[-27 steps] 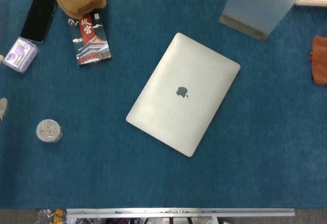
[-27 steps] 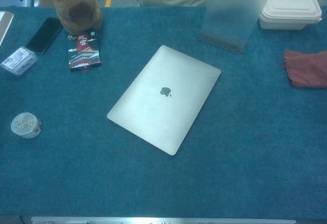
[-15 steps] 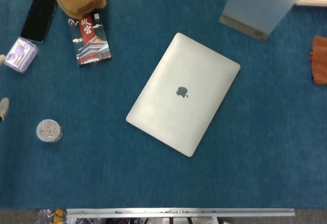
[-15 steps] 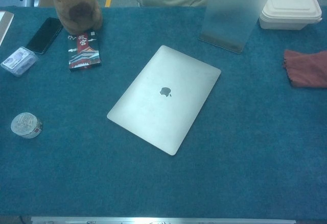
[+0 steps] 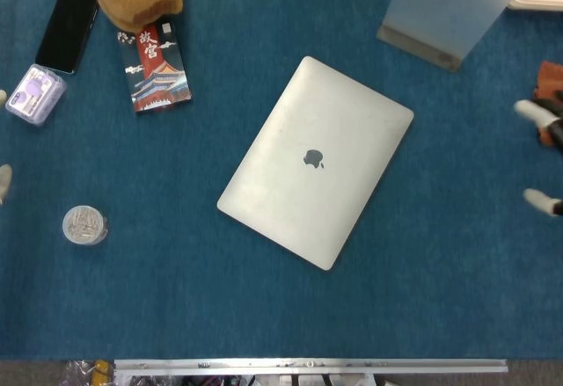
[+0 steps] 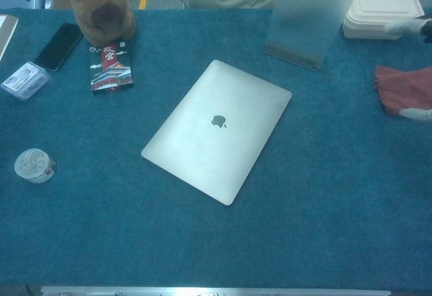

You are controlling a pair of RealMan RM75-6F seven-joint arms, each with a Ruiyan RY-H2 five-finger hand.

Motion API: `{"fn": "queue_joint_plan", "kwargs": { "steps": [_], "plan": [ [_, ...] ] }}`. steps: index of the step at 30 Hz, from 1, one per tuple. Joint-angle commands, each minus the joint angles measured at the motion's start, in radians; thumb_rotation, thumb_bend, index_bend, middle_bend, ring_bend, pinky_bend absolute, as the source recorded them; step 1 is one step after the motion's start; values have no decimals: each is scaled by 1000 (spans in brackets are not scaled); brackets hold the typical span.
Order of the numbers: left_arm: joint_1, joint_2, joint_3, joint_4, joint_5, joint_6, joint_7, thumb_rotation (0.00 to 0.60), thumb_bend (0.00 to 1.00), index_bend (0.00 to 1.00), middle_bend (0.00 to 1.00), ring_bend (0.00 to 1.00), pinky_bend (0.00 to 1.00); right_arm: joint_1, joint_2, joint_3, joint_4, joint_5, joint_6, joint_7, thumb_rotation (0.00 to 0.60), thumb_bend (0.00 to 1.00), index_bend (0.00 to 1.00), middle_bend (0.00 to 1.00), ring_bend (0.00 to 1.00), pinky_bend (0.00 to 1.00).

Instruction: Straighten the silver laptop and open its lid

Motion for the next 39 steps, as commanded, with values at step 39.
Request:
{"fn": "queue_joint_plan", "kwargs": {
  "steps": [39],
  "plan": [
    [48, -3, 25, 56, 13, 39, -77, 600, 339, 126, 142, 99, 87, 341, -515, -3, 171, 71, -452, -387, 600, 0, 0, 36, 0, 36]
  ]
}}
